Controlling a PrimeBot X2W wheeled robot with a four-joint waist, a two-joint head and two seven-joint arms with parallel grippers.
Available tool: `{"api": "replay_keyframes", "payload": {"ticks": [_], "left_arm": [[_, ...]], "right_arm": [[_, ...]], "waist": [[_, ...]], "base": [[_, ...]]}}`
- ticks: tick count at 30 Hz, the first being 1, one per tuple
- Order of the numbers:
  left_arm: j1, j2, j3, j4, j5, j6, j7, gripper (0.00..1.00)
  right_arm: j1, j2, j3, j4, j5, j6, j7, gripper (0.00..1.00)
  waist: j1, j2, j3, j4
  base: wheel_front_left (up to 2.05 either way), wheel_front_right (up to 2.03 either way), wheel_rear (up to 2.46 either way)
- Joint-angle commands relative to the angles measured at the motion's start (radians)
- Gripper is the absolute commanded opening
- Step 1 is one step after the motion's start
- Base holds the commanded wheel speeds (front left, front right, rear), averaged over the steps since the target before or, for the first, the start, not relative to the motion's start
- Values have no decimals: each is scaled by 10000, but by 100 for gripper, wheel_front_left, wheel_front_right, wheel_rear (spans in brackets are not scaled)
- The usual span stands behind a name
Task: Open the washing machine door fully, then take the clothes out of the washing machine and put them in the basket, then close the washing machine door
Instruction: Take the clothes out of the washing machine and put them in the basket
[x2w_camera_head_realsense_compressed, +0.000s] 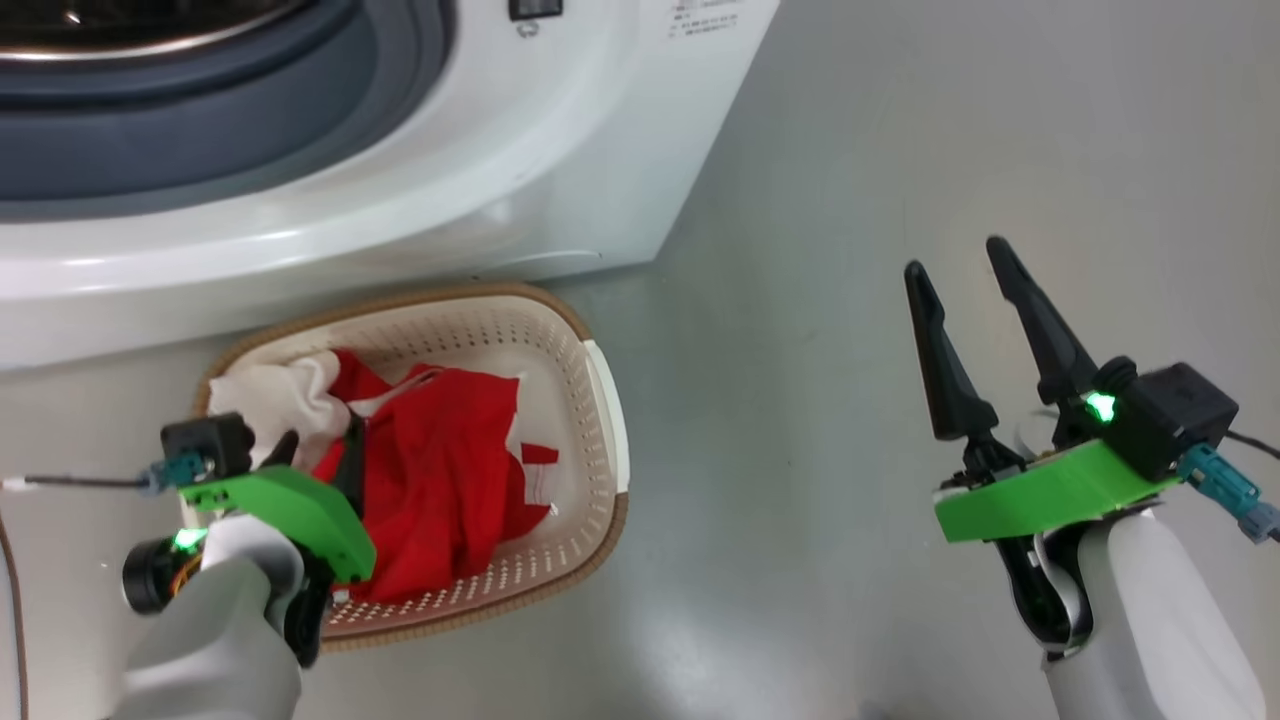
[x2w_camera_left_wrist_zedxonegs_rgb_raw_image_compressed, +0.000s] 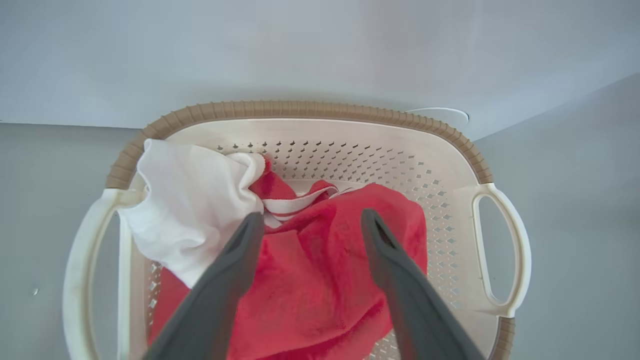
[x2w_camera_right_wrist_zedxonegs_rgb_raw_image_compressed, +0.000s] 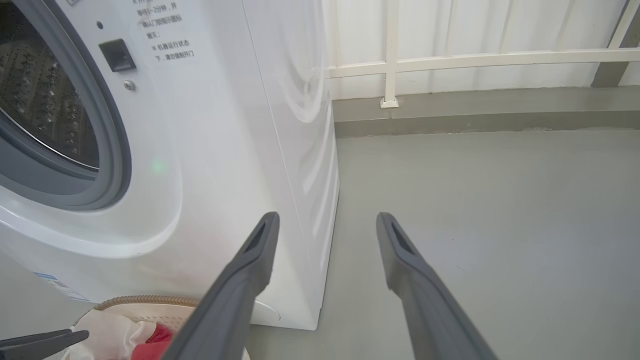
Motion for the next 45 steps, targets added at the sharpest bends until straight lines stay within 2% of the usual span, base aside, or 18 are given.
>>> {"api": "replay_keyframes", "payload": {"ticks": [1,5,9,20,30,45], "left_arm": [[315,353,179,-107,-96,-32,-144,100],[531,479,289,-325,-77,-32,-267,100],[736,768,859,-1211,399,95,-278,100],[2109,864,3076,-4057,2851,581,-282,100],[3778,407,5107,-6675,5010,608,-282,100],[5638,-395,6843,-9203,6551,285,-283,100]], "right_arm": [[314,-69,205,-183,29,16,-48,100],[523,-188,209,-73,44,16,-48,100],[731,-297,190,-6,64,16,-48,100],[1208,-529,180,136,132,16,-48,100],[1618,-595,98,166,171,16,-48,100],[2332,-665,-71,156,191,16,-48,100]], "waist": [[0,0,-420,230],[0,0,-888,391],[0,0,-1296,553],[0,0,-2202,774],[0,0,-2865,779],[0,0,-3833,799]], "base": [[0,0,0],[0,0,0],[0,0,0],[0,0,0],[0,0,0],[0,0,0]]}}
